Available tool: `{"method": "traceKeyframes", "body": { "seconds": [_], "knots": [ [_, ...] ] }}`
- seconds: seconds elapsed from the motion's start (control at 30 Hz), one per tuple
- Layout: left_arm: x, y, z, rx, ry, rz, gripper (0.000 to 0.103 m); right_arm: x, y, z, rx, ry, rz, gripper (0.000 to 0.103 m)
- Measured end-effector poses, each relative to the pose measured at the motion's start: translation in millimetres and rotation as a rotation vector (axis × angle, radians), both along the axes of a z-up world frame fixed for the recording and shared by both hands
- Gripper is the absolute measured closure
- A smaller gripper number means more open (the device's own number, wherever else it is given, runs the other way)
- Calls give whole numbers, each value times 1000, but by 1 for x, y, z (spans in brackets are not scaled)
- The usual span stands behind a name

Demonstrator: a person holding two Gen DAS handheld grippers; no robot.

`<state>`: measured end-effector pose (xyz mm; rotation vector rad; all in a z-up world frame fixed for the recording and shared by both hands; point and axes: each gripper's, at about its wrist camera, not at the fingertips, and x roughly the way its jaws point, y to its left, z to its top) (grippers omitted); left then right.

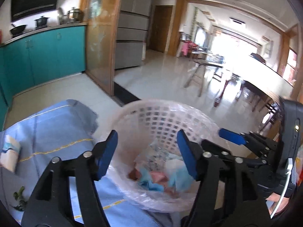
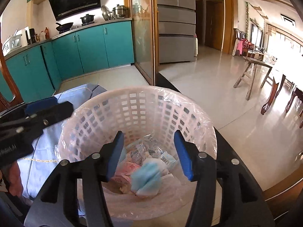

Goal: Collect trash
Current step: 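Carry mask and glove over the white basket and open both grippers, then grasp the green vegetable leaf with the right gripper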

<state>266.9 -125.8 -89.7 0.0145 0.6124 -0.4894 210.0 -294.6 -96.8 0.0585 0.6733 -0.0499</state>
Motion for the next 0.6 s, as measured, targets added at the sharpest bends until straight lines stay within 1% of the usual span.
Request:
{"method": "traceKeyframes", "body": {
  "seconds": [0.03, 0.13, 0.17, 0.23, 0.27, 0.3, 0.33, 0.37, 0.43, 0.47, 0.5, 0.53, 0.6],
  "knots": [
    [1, 6, 2, 8, -2, 29, 35, -1, 0, 1, 6, -1, 2, 48],
    [11, 49, 13, 38, -8, 194, 34, -2, 8, 7, 29, -31, 41, 48],
    [14, 64, 17, 50, -14, 236, 34, -3, 16, 11, 34, -52, 77, 48],
    [16, 106, 29, 81, -32, 354, 30, -3, 39, 17, 49, -83, 171, 48],
    [16, 124, 33, 85, -37, 398, 29, 0, 56, 20, 64, -85, 242, 48],
    [16, 144, 38, 84, -38, 441, 27, 4, 79, 22, 84, -71, 337, 48],
    [16, 159, 42, 82, -37, 467, 23, 9, 106, 21, 97, -50, 441, 48],
    [15, 180, 45, 79, -36, 503, 21, 12, 128, 20, 102, -33, 514, 48],
    [18, 207, 48, 79, -33, 546, 20, 22, 186, 10, 117, 29, 693, 48],
    [19, 222, 47, 77, -25, 562, 20, 26, 205, 4, 119, 58, 744, 48],
    [21, 232, 45, 70, -21, 570, 19, 34, 235, -9, 111, 109, 805, 48],
    [22, 241, 41, 60, -15, 572, 19, 41, 256, -20, 100, 148, 834, 48],
    [33, 260, 27, 64, 40, 583, 19, 52, 285, -38, 120, 203, 880, 49]
  ]
}}
